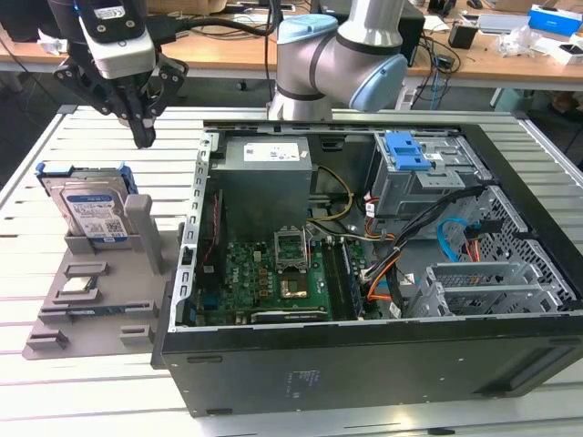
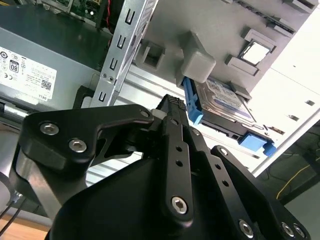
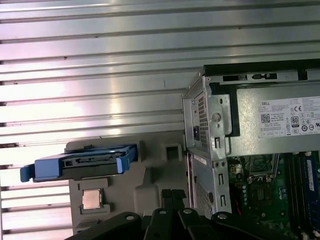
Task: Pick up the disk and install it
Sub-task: 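Reach for the disk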
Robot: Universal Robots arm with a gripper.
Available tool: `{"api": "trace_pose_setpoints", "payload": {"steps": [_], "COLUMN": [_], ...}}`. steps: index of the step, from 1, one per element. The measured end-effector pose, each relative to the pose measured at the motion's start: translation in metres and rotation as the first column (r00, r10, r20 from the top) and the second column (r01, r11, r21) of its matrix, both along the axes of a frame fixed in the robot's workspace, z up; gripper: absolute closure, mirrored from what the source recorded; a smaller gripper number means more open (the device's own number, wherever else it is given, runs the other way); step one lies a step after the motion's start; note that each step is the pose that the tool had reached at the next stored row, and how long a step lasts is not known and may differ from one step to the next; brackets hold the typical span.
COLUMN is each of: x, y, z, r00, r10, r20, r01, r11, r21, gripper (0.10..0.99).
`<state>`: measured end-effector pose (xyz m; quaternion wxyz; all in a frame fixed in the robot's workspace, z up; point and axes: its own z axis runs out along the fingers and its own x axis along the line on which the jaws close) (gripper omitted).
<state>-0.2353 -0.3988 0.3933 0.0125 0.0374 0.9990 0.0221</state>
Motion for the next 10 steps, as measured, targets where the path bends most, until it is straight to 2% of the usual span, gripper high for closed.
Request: {"api": "trace_pose_setpoints", "payload": {"steps": [10], "x": [-0.0102], "y": [0.0000], "z": [0.0000], "r00": [1.0000], "r10": [0.000], "r20": [0.0000], "r01": [0.000], "r11": [1.0000], "r21": [0.000], "gripper": [0.980]}}
